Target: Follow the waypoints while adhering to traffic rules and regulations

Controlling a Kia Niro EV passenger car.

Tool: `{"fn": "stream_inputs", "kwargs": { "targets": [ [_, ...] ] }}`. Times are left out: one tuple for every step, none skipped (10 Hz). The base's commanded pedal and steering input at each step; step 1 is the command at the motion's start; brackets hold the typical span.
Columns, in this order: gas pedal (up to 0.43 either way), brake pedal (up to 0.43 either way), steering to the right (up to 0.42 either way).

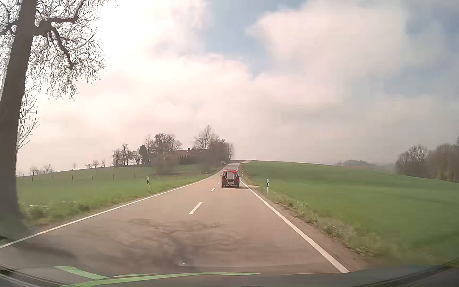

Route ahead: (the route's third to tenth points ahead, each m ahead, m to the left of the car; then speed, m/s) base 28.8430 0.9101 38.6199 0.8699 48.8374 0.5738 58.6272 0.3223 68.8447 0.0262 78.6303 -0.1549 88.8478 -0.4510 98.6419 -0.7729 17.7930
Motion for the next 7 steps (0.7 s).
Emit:
{"fn": "stream_inputs", "kwargs": {
  "targets": [
    [0.11, 0.0, 0.0],
    [0.11, 0.0, 0.0],
    [0.11, 0.0, 0.0],
    [0.11, 0.0, 0.0],
    [0.11, 0.0, 0.0],
    [0.11, 0.0, 0.0],
    [0.11, 0.0, 0.0]
  ]
}}
